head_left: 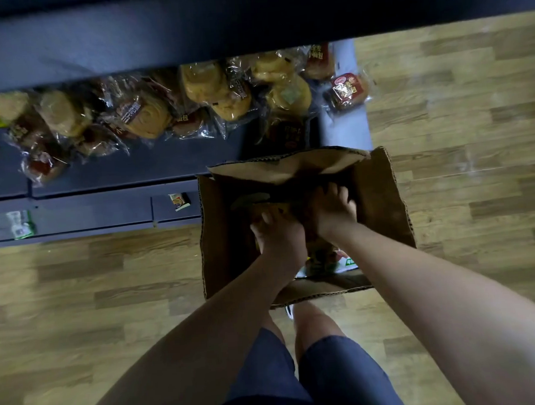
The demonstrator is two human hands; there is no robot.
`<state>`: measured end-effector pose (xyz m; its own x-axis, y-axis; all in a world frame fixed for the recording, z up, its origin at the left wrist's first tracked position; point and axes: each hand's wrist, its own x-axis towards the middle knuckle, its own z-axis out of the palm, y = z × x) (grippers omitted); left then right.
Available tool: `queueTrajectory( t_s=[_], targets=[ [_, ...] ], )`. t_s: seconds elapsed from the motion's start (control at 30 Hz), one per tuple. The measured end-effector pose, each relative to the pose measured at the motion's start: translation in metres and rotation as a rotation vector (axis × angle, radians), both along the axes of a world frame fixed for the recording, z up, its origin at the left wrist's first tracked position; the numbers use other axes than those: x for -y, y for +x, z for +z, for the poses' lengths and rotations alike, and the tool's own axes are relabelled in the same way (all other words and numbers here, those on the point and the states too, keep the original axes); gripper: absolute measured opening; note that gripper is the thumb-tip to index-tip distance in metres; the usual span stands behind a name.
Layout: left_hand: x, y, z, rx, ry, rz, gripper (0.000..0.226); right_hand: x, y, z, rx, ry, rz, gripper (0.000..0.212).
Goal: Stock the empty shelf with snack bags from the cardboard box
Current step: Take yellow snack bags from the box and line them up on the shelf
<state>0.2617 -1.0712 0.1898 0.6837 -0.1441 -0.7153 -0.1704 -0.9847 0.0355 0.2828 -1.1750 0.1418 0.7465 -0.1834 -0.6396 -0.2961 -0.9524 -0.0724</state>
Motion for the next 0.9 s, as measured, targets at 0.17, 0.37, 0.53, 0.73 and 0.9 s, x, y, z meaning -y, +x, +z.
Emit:
queueTrajectory(
  t_s=[0.17,0.37,0.53,0.73,0.9],
  targets=[
    [-0.004,0.007,-0.001,0.017,0.039,-0.088,0.048,0.013,-0.002,-0.007,-0.170,0.084,-0.016,0.072],
    [-0.018,0.014,-0.005,0.067,-0.004,-0.124,0.046,-0.004,0.009,-0.011,-0.155,0.007,-0.106,0.053],
    [-0.023,0.008,-0.017,0.086,-0.070,-0.081,0.058,-0.008,-0.003,-0.014,-0.112,-0.003,0.088,0.062],
    [-0.029,0.003,-0.024,0.041,-0.093,-0.059,0.070,-0.005,-0.009,-0.009,-0.111,-0.029,0.142,0.062],
    [-0.027,0.007,-0.022,0.038,-0.043,-0.091,0.068,-0.011,-0.002,0.000,-0.229,0.002,0.127,0.064]
  ],
)
